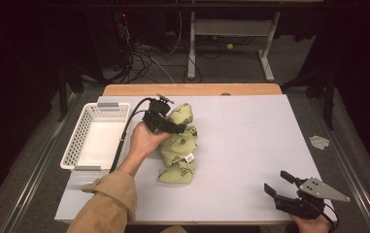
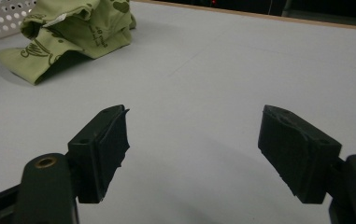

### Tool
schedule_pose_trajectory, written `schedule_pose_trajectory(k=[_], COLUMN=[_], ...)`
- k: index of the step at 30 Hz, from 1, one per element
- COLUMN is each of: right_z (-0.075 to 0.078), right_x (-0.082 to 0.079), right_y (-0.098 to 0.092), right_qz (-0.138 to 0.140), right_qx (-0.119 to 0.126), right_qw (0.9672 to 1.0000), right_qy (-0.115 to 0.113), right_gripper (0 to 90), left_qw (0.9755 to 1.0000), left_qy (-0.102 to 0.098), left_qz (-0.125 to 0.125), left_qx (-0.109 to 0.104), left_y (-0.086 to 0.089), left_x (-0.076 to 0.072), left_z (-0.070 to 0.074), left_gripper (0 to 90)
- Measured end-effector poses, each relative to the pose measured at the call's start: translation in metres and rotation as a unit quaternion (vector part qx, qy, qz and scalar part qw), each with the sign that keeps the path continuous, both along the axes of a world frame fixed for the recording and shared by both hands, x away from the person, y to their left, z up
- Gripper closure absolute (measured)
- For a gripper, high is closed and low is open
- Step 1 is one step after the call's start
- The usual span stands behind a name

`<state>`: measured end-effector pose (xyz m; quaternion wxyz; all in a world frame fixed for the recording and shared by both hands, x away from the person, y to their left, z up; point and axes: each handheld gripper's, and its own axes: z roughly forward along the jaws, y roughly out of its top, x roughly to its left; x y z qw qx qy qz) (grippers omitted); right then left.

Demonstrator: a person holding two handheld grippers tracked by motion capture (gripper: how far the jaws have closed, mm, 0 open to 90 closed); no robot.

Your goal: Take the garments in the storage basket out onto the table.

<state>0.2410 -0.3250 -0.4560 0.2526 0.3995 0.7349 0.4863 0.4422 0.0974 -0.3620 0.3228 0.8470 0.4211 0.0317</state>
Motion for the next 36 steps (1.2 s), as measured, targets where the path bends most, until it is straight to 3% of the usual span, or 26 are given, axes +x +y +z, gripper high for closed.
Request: schedule_pose_trajectory(k=[26,28,33,36], right_z=[0.001,0.001,0.001,0.001], right_x=[-0.001,-0.001,-0.002,-0.003], right_y=[0.004,0.004,0.004,0.004], right_qz=[0.009,0.009,0.007,0.006], right_qx=[-0.006,-0.006,-0.009,-0.011], right_qw=[0.9999,0.9999,0.9999,0.9999], right_qy=[-0.002,0.0,0.005,0.006], right_gripper=[30.6,31.4,31.8,31.8], left_qw=[1.0,0.9999,0.9997,0.9997], left_qy=[-0.003,-0.004,-0.025,-0.022], left_qz=[-0.006,-0.007,0.003,0.002], left_qx=[-0.004,-0.012,-0.008,-0.008], left_y=[0.005,0.005,0.003,0.004], left_x=[-0.004,-0.004,-0.007,-0.006], left_z=[0.008,0.009,0.013,0.013], left_gripper=[21.0,19.9,17.2,16.4])
